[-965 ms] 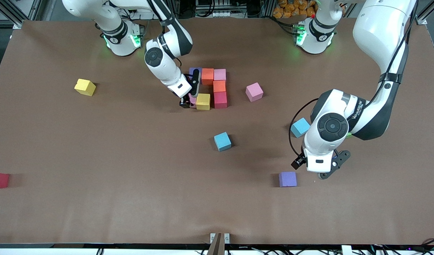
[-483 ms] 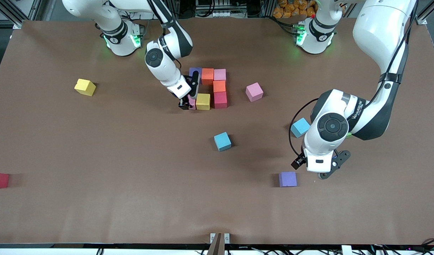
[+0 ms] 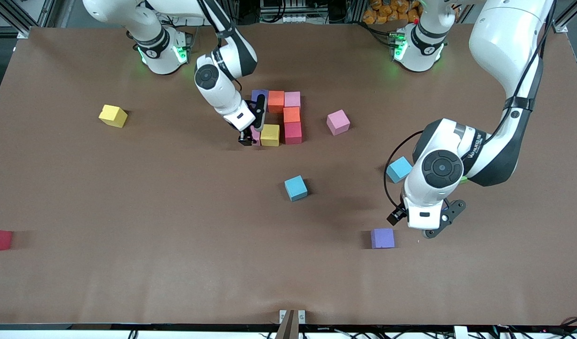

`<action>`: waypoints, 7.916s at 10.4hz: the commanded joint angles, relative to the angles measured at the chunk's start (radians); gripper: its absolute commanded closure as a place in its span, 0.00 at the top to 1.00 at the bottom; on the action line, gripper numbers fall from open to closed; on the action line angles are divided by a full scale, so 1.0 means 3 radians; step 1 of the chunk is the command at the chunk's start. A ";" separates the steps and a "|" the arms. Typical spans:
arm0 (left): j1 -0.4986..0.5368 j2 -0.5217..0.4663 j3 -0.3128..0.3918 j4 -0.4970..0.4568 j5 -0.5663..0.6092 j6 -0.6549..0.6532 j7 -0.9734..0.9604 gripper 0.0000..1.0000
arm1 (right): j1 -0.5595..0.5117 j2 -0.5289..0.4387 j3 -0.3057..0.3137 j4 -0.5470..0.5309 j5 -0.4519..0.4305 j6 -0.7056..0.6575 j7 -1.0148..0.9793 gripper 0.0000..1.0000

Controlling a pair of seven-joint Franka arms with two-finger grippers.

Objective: Form number 2 with 11 blocks
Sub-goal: 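Lower the pink block below the yellow block with the right gripper, then open the right gripper to release the pink block, then move the right gripper over the cyan block beside the figure, then grasp the cyan block with the right gripper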

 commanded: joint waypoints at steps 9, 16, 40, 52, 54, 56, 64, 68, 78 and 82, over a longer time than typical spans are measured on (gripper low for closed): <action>-0.0016 -0.0036 -0.0023 -0.0023 0.0077 0.0009 -0.0062 1.00 | 0.0145 0.0096 0.0003 0.0129 0.0203 0.0143 -0.0070 0.00; -0.0011 -0.0036 -0.0023 -0.0028 0.0077 0.0014 -0.0062 1.00 | 0.0175 0.0152 0.0003 0.0176 0.0197 0.0184 -0.0085 0.00; 0.0015 0.0138 0.0028 -0.0023 0.0062 0.0346 0.0005 1.00 | 0.0129 -0.0011 -0.0033 0.0370 0.0197 -0.0454 -0.0050 1.00; 0.0117 0.0291 0.0064 -0.0023 -0.0204 0.0490 -0.1512 1.00 | -0.0259 -0.0027 -0.0646 0.1177 0.0019 -0.1677 0.0007 1.00; 0.0132 0.0296 0.0074 -0.0018 -0.0270 0.0622 -0.1804 1.00 | -0.0229 0.0136 -0.0662 0.1300 0.0029 -0.1651 0.0499 1.00; 0.0153 0.0311 0.0079 -0.0018 -0.0281 0.0816 -0.2126 1.00 | -0.0193 0.0254 -0.0662 0.1458 0.0029 -0.1550 0.1403 1.00; 0.0112 0.0531 0.0146 0.0247 -0.0281 0.0853 -0.2838 1.00 | 0.0037 0.1301 -0.0754 0.2670 0.0090 -0.1094 0.4163 1.00; 0.0117 0.0628 0.0151 0.0345 -0.0281 0.0853 -0.2849 1.00 | 0.0073 0.1829 -0.0759 0.3181 0.0095 -0.0777 0.4419 1.00; 0.0112 0.0628 0.0146 0.0340 -0.0286 0.0853 -0.2833 1.00 | 0.0191 0.2014 -0.0759 0.3264 0.0070 -0.0823 0.4435 0.13; 0.0107 0.0628 0.0146 0.0335 -0.0286 0.0853 -0.2838 1.00 | 0.0063 0.1723 -0.0977 0.3228 0.0085 -0.1797 0.4536 0.00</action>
